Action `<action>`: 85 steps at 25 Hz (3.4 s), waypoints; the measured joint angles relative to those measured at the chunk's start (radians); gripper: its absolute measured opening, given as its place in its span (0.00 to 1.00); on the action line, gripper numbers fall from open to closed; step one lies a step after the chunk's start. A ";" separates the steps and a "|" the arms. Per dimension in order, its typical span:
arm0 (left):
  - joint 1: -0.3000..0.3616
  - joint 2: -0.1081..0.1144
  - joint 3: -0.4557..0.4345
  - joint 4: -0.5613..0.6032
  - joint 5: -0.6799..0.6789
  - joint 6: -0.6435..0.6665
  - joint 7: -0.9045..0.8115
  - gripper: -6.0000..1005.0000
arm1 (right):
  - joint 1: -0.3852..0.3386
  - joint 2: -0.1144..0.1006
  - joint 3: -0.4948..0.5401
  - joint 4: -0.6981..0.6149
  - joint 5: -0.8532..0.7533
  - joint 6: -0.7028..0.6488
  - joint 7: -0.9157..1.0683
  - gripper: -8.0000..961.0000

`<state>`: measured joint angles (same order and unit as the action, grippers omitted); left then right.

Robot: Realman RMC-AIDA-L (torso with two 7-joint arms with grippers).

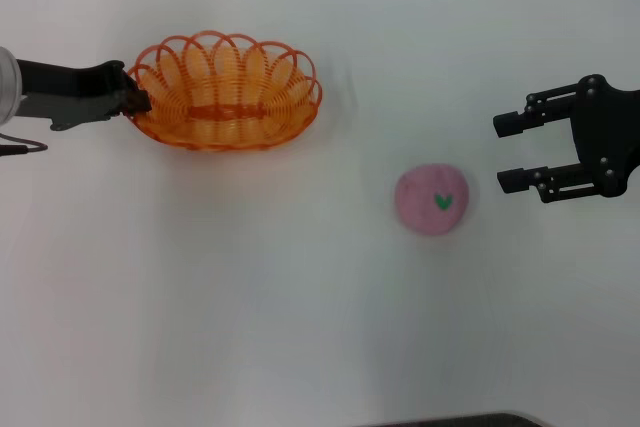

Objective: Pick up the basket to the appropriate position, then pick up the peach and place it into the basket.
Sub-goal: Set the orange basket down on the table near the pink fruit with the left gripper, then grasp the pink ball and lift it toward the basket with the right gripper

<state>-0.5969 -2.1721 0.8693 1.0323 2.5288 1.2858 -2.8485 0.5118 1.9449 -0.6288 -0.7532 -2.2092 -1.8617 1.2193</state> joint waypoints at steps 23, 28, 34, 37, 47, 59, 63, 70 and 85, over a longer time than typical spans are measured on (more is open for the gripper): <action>0.034 0.005 0.050 -0.038 -0.103 -0.023 0.010 0.15 | -0.007 0.006 0.000 0.000 0.000 0.001 -0.014 0.67; 0.046 0.012 0.046 -0.020 -0.103 0.008 0.026 0.33 | -0.006 0.006 0.000 0.000 0.000 -0.002 -0.011 0.67; 0.102 0.014 0.022 0.121 -0.131 0.111 0.106 0.51 | -0.013 0.008 0.034 0.003 0.002 -0.003 0.004 0.67; 0.142 0.014 -0.003 0.209 -0.195 0.156 0.171 0.55 | -0.014 0.007 0.061 0.010 0.002 -0.002 0.016 0.67; 0.249 0.023 -0.329 0.281 -0.644 0.533 0.798 0.61 | -0.001 0.024 0.146 0.012 0.010 0.007 0.143 0.67; 0.441 0.007 -0.233 0.102 -0.668 0.572 1.465 0.68 | 0.018 0.061 0.150 0.016 0.019 0.086 0.273 0.67; 0.438 0.009 -0.230 0.052 -0.606 0.508 1.517 0.73 | 0.022 0.062 0.150 0.024 0.022 0.103 0.305 0.67; 0.436 0.010 -0.236 0.050 -0.568 0.476 1.517 0.85 | 0.026 0.051 0.141 0.016 0.021 0.105 0.327 0.67; 0.425 0.010 -0.228 0.050 -0.536 0.484 1.469 0.85 | 0.164 0.049 0.021 -0.450 0.056 -0.121 0.696 0.67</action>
<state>-0.1724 -2.1623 0.6411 1.0825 1.9928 1.7702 -1.3798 0.6758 1.9939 -0.6079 -1.2034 -2.1530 -1.9824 1.9157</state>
